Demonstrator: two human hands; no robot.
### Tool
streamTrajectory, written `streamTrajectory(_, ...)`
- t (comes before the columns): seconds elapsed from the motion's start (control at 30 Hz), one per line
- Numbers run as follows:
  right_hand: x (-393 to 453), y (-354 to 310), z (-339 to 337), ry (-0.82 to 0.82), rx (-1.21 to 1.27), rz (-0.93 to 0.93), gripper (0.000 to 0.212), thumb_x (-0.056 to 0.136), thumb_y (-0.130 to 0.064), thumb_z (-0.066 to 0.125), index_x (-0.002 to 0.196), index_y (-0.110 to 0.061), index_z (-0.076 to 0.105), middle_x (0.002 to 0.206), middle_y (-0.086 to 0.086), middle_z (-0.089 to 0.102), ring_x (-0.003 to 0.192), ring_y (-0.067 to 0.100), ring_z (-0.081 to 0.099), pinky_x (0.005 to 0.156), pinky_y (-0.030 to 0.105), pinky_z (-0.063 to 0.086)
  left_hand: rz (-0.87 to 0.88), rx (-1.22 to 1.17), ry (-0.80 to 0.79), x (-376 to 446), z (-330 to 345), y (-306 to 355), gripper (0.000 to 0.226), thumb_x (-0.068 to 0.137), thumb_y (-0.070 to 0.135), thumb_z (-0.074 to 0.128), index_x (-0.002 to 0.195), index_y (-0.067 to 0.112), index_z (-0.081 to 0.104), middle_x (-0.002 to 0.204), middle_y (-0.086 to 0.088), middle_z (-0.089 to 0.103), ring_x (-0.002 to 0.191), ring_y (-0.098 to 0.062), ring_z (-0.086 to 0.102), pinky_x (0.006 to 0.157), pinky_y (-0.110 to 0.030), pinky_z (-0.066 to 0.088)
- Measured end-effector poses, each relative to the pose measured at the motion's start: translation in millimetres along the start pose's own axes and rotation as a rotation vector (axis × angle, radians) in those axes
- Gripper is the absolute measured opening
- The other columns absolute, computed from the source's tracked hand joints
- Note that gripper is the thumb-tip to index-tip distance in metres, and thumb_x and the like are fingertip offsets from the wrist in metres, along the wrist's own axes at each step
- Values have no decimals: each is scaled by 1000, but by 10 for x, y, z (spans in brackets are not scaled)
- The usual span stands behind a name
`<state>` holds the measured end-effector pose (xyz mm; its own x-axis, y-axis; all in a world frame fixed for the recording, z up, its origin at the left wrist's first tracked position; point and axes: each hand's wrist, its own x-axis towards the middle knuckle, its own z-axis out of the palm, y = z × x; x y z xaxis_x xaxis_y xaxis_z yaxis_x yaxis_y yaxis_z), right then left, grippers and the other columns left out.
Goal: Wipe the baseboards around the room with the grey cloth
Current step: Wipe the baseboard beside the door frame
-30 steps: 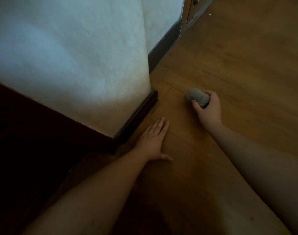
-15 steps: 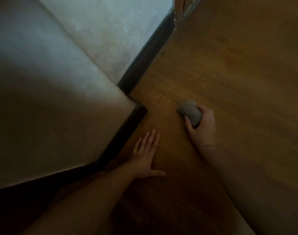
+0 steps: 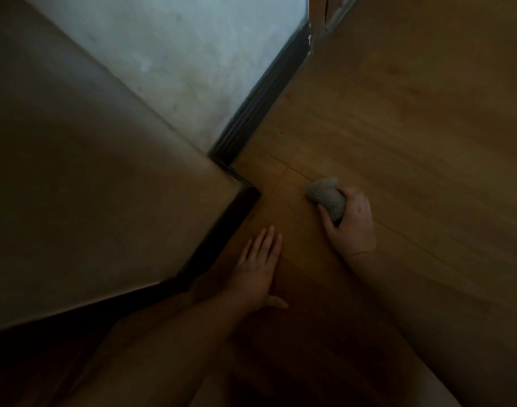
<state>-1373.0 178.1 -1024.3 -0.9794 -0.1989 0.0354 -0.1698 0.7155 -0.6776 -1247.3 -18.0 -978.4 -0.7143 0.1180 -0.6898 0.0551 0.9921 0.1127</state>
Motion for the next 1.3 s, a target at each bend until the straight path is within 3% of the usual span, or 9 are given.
streamTrajectory(0.13, 16, -76, -48, -40, 18, 23, 51, 89, -36, 68, 130, -12, 48, 122, 9, 55, 112, 23, 51, 95, 32, 41, -57, 71, -58, -23, -130, 127, 145, 67, 69, 76, 153, 10, -24, 159, -13, -34, 148, -31, -26, 120, -45, -6)
streamTrajectory(0.33, 403, -479, -843, -314, 118, 272, 50, 90, -35, 71, 130, -16, 47, 126, 5, 53, 108, 22, 56, 89, 34, 48, -2, 213, -250, -52, -697, 78, 122, 82, 45, 77, 156, 8, -13, 161, -13, -28, 151, -32, -13, 121, -52, 11)
streamTrajectory(0.4, 415, -774, -1257, -289, 78, 279, 53, 90, -38, 70, 132, -20, 45, 128, 4, 42, 105, 22, 52, 98, 34, 46, 20, 230, -205, -204, -932, 106, 118, 85, 45, 74, 157, 9, -12, 162, -12, -27, 152, -31, -13, 122, -52, 8)
streamTrajectory(0.53, 426, -1196, -1641, -317, -21, 250, 50, 88, -37, 72, 129, -22, 48, 120, -1, 33, 100, 16, 47, 96, 28, 41, 186, 306, -80, -475, -1101, 16, 125, 82, 56, 72, 156, 5, -14, 163, -14, -23, 152, -29, -13, 122, -45, 0)
streamTrajectory(0.67, 424, -1059, -1072, -344, 59, 212, 51, 90, -31, 71, 132, -14, 48, 126, 5, 39, 105, 16, 47, 98, 28, 40, 196, 266, -3, -327, -669, -145, 140, 73, 73, 69, 152, 5, -25, 161, -12, -29, 151, -26, -19, 119, -40, -14)
streamTrajectory(0.8, 195, -659, -310, -335, 166, 91, 47, 87, -29, 74, 127, -17, 53, 116, -6, 39, 101, 5, 44, 92, 22, 38, 219, 123, 37, 20, -256, -349, 142, 69, 79, 66, 147, 14, -34, 156, -3, -39, 145, -18, -31, 115, -34, -21)
streamTrajectory(0.9, -2, -484, -72, -307, 116, -47, 46, 84, -27, 77, 125, -18, 58, 117, -2, 49, 106, 11, 48, 94, 29, 39, 265, 124, 61, 106, -150, -391, 141, 69, 81, 63, 147, 16, -33, 154, 0, -41, 143, -15, -36, 111, -31, -25)
streamTrajectory(1.03, 119, -473, -83, -293, -28, -104, 48, 81, -26, 79, 124, -16, 61, 115, 6, 57, 108, 24, 50, 92, 35, 36, 295, 157, 58, 82, -192, -392, 137, 72, 78, 63, 148, 13, -30, 153, -2, -40, 147, -17, -28, 111, -31, -26)
streamTrajectory(1.3, 966, -675, 71, -300, 0, -118, 48, 82, -22, 78, 125, -12, 60, 120, 11, 56, 110, 27, 49, 95, 32, 35, 279, 108, 113, 284, -344, -435, 143, 65, 80, 67, 154, 8, -20, 157, -6, -34, 146, -20, -29, 119, -35, -15)
